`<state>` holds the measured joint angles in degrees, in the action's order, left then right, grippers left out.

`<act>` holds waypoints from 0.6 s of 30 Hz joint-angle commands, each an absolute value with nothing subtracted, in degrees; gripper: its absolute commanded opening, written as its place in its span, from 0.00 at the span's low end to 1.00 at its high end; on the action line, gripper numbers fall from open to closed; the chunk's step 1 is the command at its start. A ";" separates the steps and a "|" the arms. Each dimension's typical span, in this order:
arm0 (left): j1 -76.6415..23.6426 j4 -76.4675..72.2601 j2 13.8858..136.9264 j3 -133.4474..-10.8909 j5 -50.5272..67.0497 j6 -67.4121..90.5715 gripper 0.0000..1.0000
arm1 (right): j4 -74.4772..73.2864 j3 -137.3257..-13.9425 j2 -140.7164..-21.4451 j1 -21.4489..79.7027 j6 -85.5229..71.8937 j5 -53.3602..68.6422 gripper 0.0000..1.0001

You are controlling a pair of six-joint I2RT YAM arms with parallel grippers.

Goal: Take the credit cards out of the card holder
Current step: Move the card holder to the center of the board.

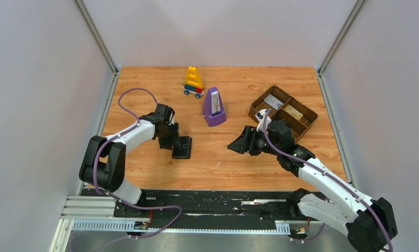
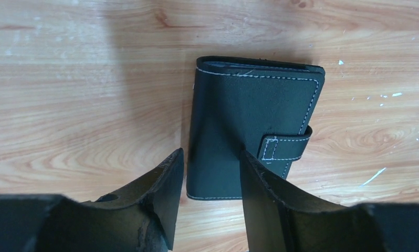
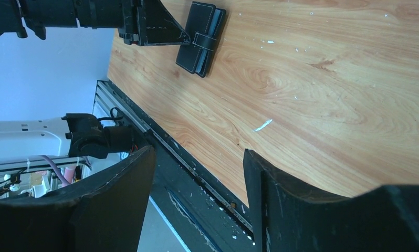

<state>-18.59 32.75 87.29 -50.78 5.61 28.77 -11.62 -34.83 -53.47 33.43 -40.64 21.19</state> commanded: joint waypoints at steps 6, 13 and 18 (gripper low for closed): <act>-19.30 23.98 89.09 -47.20 17.00 27.61 0.47 | -5.59 -33.49 -55.50 33.31 -41.64 22.57 0.62; -25.36 19.52 88.12 -43.86 21.33 31.81 0.44 | -1.13 -30.14 -57.75 33.31 -42.74 22.71 0.61; -32.28 12.85 86.60 -41.41 23.19 39.57 0.44 | 1.96 -28.52 -61.72 33.31 -44.07 24.55 0.61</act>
<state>-27.09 17.69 88.25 -43.70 19.09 32.77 -4.43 -29.45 -59.29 33.43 -42.30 22.50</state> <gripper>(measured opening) 0.440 0.611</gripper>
